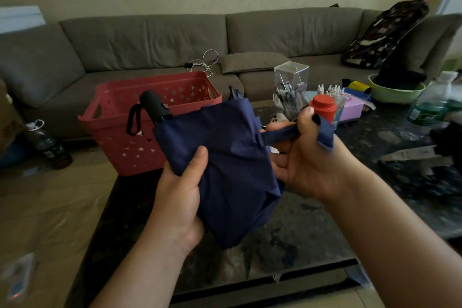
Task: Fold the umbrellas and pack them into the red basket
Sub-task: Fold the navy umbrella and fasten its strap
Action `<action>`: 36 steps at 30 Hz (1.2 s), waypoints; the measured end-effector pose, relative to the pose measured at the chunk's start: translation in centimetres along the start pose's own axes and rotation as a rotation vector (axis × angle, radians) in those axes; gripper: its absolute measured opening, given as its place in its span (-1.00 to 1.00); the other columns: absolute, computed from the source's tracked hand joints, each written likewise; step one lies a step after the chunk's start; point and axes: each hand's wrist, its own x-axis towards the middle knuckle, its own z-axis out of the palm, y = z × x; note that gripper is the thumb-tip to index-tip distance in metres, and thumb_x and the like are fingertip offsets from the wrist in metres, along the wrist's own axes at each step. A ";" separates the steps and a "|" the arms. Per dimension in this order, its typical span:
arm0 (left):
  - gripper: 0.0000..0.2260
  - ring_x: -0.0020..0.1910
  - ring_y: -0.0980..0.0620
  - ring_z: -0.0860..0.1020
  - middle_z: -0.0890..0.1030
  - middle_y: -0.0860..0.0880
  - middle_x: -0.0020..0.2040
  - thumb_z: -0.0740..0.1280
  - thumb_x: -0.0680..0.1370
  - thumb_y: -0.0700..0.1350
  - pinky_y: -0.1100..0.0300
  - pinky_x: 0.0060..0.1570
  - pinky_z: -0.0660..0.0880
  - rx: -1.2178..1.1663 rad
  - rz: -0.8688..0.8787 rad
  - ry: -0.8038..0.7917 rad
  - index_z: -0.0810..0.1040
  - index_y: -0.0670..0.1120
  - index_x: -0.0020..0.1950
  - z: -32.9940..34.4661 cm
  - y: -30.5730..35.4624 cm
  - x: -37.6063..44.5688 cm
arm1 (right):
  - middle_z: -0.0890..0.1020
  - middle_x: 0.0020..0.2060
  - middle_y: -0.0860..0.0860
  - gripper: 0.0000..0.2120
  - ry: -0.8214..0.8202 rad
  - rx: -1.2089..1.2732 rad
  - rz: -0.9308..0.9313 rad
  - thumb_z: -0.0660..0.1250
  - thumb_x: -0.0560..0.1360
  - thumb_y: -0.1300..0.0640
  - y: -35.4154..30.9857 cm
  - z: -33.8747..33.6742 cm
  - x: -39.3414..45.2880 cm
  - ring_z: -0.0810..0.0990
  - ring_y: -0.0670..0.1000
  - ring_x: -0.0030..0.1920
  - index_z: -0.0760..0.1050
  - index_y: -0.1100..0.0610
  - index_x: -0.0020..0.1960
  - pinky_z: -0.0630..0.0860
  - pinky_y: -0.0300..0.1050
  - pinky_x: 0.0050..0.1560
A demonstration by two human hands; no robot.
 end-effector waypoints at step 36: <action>-0.50 0.11 0.02 0.74 0.75 0.05 0.16 0.57 0.47 -0.25 -0.09 0.15 0.65 0.087 0.053 0.183 0.56 0.05 0.35 -0.4 1.8 0.7 | 0.56 -0.13 -0.05 -0.69 0.786 -0.305 -0.599 0.34 0.50 0.27 -2.4 -6.9 1.8 0.51 -0.08 -0.25 0.54 0.00 0.19 0.48 -0.18 -0.30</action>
